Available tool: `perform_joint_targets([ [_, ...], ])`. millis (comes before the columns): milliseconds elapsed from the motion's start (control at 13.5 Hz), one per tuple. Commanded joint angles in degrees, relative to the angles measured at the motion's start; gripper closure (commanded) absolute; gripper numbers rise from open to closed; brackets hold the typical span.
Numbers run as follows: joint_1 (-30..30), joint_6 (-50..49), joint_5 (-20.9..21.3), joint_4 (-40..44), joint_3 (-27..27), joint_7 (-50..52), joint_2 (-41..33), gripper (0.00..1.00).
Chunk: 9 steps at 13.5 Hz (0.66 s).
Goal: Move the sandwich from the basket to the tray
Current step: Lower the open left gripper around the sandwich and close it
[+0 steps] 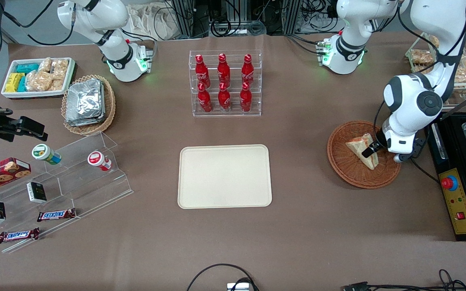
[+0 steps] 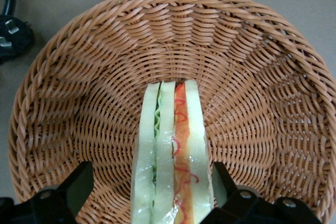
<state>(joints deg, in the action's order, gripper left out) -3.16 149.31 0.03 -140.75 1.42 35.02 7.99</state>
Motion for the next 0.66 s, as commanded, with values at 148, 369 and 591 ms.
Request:
perform_joint_targets([
  [148,1.57,4.66,-0.12,-1.01,0.07,3.90,1.93,0.11],
  [369,2.80,5.02,-0.12,-0.93,0.07,6.28,2.55,0.72],
  [591,2.98,4.94,0.32,-0.66,0.07,7.16,2.03,1.00],
])
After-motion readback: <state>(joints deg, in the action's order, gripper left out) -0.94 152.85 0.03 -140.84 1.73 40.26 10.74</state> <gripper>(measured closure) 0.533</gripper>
